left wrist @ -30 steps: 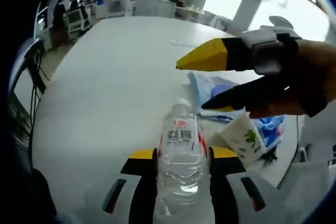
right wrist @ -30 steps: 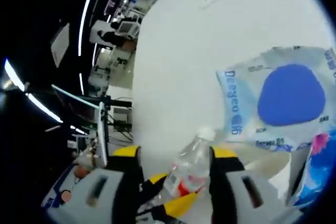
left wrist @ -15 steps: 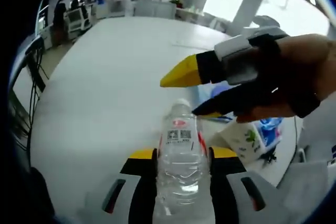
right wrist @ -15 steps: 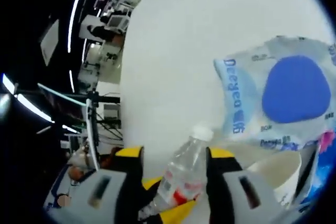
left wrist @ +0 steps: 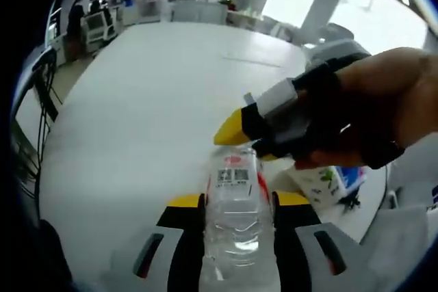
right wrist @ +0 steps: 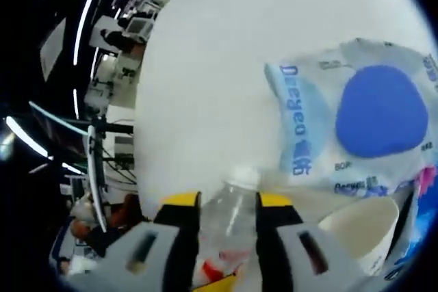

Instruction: Arrange the tabletop items into an orderly group along one side of the table until the central work area is clear of visible clutter.

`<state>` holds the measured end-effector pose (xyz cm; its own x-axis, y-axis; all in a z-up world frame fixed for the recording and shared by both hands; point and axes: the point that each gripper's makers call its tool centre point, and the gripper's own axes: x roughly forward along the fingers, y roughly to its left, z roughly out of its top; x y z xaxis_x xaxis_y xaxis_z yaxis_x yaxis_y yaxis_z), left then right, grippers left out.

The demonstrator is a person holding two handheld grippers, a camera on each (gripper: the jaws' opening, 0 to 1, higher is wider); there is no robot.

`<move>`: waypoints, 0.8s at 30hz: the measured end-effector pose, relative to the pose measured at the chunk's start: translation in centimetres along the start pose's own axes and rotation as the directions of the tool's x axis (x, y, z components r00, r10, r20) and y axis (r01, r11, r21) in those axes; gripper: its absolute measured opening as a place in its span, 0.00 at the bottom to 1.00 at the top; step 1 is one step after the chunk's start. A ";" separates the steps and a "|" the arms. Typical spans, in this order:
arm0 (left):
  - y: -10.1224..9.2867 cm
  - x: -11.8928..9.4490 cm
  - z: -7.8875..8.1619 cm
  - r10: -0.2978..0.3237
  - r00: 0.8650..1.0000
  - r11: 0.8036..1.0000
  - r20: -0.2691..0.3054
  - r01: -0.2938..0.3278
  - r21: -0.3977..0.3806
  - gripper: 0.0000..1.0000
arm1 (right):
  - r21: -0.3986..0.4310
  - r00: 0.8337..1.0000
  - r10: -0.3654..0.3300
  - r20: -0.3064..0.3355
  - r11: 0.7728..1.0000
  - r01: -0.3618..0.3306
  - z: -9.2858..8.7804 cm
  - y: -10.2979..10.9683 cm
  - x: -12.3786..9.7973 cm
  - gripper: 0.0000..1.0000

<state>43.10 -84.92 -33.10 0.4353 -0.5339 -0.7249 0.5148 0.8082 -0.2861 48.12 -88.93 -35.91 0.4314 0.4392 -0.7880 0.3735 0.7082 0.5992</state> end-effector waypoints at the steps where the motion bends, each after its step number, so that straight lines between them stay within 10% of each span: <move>1: 0.0 0.0 0.0 0.001 1.000 1.000 0.000 -0.001 0.001 0.34 | 0.077 1.000 0.006 -0.004 0.997 -0.006 -0.4 0.2 0.0 0.26; 14: 0.2 -0.3 0.1 0.001 1.000 1.000 0.014 0.000 -0.009 0.33 | 0.097 0.992 0.111 0.053 0.989 -0.115 0.6 1.2 -1.4 0.17; 24: -0.5 -1.2 1.4 -0.039 0.997 0.999 0.068 0.040 -0.005 0.32 | -0.154 0.962 0.224 0.157 0.968 -0.200 2.3 5.0 -5.3 0.15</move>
<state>43.32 -85.08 -31.24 0.4637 -0.5808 -0.6690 0.5283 0.7875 -0.3174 49.59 -89.02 -28.42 0.6275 0.4942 -0.6017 0.1483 0.6828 0.7154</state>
